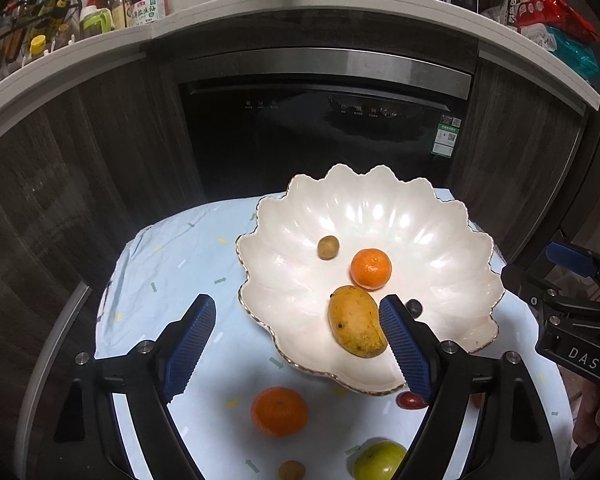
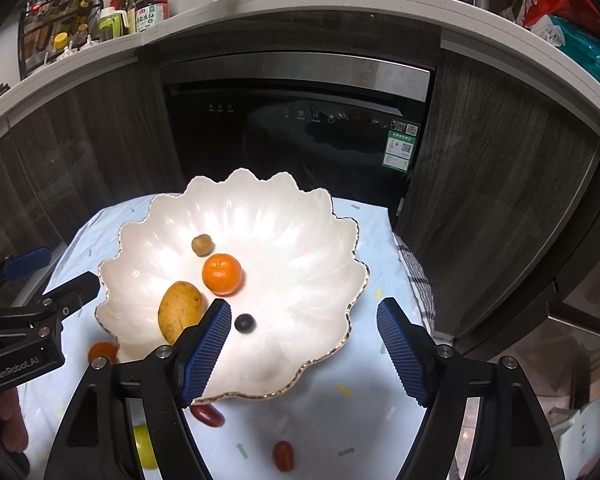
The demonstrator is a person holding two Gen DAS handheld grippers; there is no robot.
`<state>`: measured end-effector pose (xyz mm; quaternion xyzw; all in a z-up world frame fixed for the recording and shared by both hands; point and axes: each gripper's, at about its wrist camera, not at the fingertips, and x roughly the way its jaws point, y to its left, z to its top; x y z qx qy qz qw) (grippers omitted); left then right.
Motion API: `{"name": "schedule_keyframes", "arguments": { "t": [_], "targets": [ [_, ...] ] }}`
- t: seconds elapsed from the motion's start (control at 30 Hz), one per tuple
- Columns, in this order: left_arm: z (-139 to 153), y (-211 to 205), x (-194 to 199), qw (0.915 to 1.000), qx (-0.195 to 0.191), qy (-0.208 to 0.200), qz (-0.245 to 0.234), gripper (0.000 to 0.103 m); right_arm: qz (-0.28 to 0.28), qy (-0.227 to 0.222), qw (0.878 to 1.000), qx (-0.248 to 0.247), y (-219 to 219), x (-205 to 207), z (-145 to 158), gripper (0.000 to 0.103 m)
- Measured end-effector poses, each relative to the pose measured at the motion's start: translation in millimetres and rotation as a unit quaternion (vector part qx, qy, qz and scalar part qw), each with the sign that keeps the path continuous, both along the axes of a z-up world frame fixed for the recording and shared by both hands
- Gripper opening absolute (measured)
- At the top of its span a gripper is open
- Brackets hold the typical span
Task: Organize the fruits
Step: 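Withdraw both tools from the bowl toward the remaining fruits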
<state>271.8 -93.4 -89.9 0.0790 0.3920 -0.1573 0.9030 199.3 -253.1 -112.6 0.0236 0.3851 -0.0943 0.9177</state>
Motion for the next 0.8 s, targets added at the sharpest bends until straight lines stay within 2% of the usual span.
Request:
{"name": "schedule_keyframes", "arguments": {
  "t": [0.53,0.63,0.8],
  "targets": [
    [10.1,6.2,-27.5,0.9999,-0.005,-0.004,-0.009,0.084,-0.002,-0.012,1.0,0.004,8.1,-25.7,12.4,0.076],
    [9.9,7.7,-34.6,0.9999,-0.003,-0.005,-0.014,0.084,-0.004,-0.014,1.0,0.003,10.7,-33.0,13.0,0.082],
    [9.0,11.1,-46.0,0.9996,0.001,-0.006,-0.026,0.084,-0.009,-0.019,1.0,0.004,16.2,-44.8,13.2,0.083]
  ]
}}
